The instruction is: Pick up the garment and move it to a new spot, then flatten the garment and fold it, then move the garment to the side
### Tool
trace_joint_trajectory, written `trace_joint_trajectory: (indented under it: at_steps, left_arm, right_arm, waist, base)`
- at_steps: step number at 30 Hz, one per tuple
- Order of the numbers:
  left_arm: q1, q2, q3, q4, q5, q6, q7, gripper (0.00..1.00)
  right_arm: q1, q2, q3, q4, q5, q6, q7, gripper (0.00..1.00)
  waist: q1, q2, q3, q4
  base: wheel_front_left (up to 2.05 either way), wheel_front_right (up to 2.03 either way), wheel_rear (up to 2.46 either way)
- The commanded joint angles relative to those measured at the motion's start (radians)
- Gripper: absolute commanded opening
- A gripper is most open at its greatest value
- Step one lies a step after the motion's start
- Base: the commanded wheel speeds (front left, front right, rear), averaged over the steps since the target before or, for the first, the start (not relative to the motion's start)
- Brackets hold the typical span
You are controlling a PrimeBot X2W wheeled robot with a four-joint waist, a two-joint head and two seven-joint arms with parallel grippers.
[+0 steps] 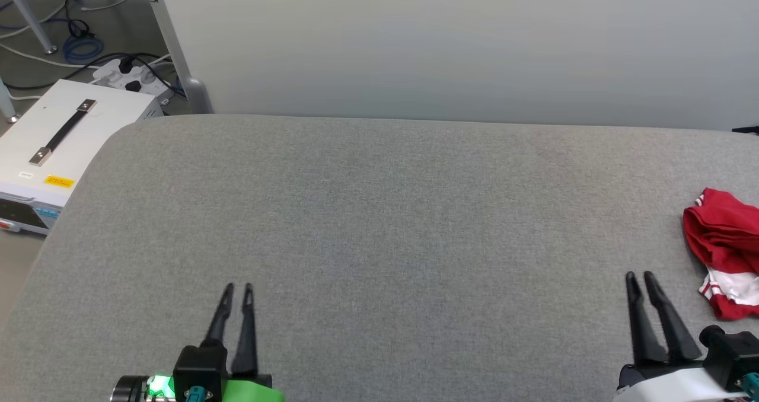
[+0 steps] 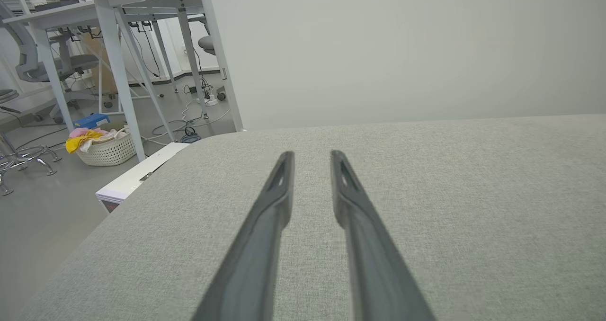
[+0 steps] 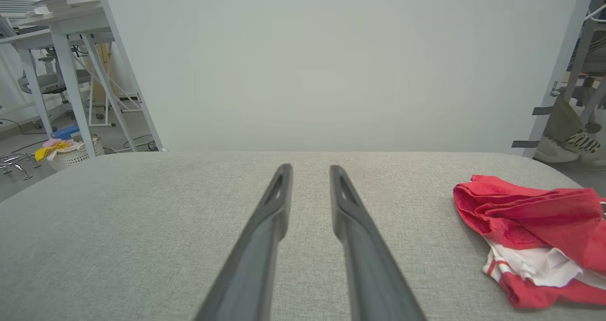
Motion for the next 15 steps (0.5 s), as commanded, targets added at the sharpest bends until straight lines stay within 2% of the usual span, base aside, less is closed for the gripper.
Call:
trace_joint_trajectory:
  at_steps: [1,15]
  left_arm:
    - [0.0,0.0,0.0,0.0,0.0,0.0,0.0,0.0]
    - [-0.015,-0.009,0.018,-0.002,0.007,-0.015,0.028,0.0]
  right_arm:
    - [0.0,0.0,0.0,0.0,0.0,0.0,0.001,0.0]
    - [-0.017,0.004,0.003,0.003,-0.021,0.0,0.028,0.0]
  waist:
    - [0.0001,0.0,0.0,0.0]
    - [0.0001,0.0,0.003,-0.008]
  base:
    - [0.0,0.0,0.0]
    - [0.0,0.0,0.0]
